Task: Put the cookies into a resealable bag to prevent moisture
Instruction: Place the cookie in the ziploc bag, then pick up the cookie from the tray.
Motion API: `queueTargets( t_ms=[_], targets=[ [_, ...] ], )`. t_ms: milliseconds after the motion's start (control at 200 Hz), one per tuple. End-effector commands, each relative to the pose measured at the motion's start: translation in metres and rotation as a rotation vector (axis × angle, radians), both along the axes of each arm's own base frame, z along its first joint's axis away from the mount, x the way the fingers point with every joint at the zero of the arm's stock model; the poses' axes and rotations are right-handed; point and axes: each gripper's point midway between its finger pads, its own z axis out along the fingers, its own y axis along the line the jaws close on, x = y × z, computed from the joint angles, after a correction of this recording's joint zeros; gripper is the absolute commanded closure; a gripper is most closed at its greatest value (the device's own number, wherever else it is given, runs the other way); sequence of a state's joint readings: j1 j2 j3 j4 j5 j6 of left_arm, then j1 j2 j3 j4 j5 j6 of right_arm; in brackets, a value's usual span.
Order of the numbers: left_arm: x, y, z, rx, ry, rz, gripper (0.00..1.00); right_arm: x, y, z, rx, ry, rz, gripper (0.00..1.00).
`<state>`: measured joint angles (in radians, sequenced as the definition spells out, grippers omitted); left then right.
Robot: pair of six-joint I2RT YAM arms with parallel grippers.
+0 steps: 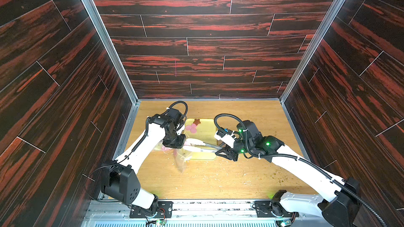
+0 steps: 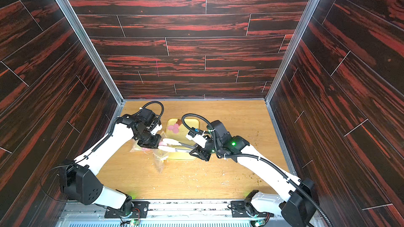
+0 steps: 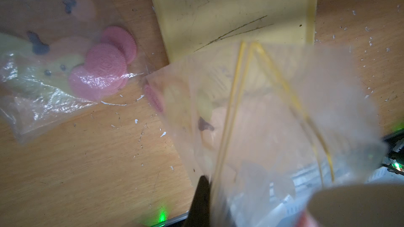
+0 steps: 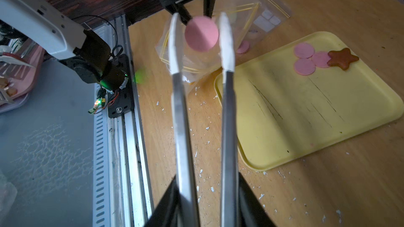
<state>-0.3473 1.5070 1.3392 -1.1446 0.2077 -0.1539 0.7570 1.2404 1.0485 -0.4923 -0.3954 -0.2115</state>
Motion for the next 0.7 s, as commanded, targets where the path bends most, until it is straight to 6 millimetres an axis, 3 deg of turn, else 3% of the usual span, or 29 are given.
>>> queueTargets(
  t_ms=[0,160,236,346,697],
  targets=[
    [-0.003,0.001,0.006,-0.007,0.005,-0.005,1.00,0.000,0.008,0.023,0.069,-0.052,0.034,0.55],
    [-0.003,0.007,0.004,0.020,0.005,0.004,1.00,0.008,-0.009,0.034,0.083,-0.107,-0.040,0.54],
    [-0.001,0.015,0.003,0.048,0.000,0.024,1.00,0.025,-0.026,0.033,0.077,-0.110,-0.129,0.55],
    [0.000,0.025,0.002,0.074,0.001,0.048,1.00,0.063,-0.051,0.016,-0.017,-0.128,-0.278,0.55],
    [0.004,0.027,0.003,0.067,-0.007,0.064,1.00,0.131,-0.021,-0.058,-0.235,-0.122,-0.254,0.58]
  ],
)
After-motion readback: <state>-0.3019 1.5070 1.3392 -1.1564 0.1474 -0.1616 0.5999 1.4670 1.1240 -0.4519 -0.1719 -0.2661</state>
